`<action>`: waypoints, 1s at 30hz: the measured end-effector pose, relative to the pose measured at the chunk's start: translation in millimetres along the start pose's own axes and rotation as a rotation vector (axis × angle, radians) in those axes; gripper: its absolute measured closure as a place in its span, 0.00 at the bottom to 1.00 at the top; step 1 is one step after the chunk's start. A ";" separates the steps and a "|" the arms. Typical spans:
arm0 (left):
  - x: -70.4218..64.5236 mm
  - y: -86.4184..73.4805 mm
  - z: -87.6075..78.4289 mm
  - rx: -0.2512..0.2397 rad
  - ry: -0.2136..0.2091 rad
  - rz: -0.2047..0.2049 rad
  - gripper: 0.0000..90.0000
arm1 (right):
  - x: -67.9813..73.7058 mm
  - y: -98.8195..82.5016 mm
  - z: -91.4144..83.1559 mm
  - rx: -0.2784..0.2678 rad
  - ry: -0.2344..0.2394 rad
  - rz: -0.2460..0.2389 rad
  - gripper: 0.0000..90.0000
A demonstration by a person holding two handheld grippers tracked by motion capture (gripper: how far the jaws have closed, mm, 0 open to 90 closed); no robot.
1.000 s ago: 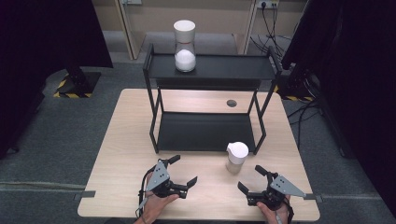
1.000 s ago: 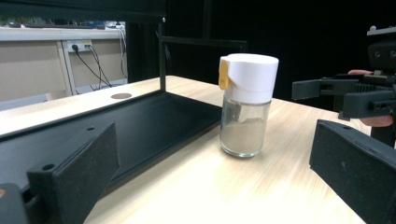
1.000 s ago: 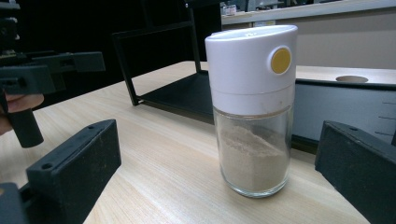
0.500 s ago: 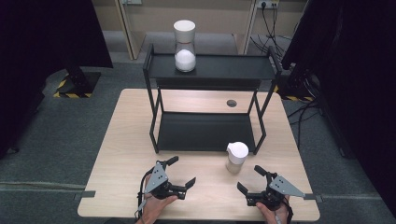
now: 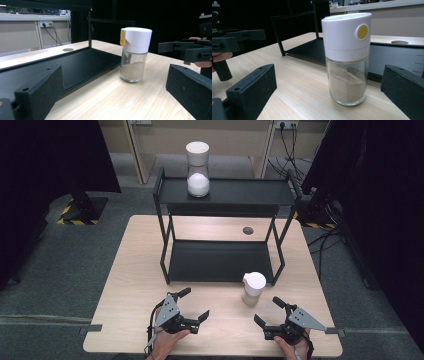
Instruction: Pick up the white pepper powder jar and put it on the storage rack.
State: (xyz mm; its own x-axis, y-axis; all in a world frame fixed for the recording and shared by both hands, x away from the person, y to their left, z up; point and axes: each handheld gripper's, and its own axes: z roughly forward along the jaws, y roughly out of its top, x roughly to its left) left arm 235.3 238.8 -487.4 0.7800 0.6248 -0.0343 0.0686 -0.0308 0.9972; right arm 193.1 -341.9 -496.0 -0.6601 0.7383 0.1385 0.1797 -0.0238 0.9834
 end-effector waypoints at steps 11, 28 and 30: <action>1.1 0.0 -0.6 0.009 -0.005 -0.008 0.01 | 1.6 2.2 3.0 -0.005 -0.024 -0.018 0.01; 0.3 -2.1 0.8 0.018 -0.005 -0.030 0.01 | -0.1 9.0 24.1 -0.003 -0.046 -0.057 0.01; -0.2 -2.1 0.7 0.018 -0.004 -0.030 0.01 | -1.2 9.6 27.3 -0.003 -0.047 -0.059 0.01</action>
State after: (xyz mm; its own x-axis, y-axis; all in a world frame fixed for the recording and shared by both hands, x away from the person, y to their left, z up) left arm 235.5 238.2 -489.5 0.7802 0.6222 -0.0646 0.1030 -0.0259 0.9943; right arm 215.5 -324.6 -489.9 -0.6344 0.7694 0.0746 0.1394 0.0189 0.9901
